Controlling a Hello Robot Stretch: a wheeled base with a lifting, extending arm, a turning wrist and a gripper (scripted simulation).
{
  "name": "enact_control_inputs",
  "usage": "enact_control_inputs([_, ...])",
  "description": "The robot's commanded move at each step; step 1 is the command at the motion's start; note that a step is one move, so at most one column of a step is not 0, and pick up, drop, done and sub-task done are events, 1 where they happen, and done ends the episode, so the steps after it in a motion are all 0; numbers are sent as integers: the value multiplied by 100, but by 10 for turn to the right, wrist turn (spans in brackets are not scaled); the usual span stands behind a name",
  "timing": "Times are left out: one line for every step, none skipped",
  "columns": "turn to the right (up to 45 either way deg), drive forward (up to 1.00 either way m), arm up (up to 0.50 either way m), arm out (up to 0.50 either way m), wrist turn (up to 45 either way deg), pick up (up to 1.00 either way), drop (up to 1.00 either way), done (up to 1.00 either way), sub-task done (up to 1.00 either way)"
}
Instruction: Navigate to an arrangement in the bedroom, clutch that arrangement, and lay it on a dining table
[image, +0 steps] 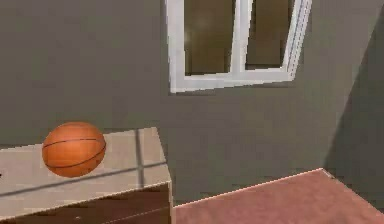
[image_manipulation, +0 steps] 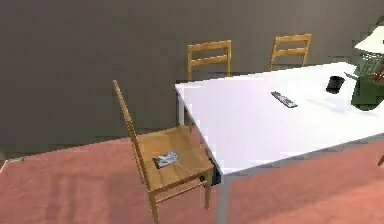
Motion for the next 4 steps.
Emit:
enact_control_inputs([450,0,0,0,0,0,0,0,0])
enact_control_inputs([390,0,0,0,0,0,0,0,0])
enact_control_inputs([0,40,0,0,0,0,0,0,0])
enact_control_inputs([-450,0,0,0,0,0,0,0,0])
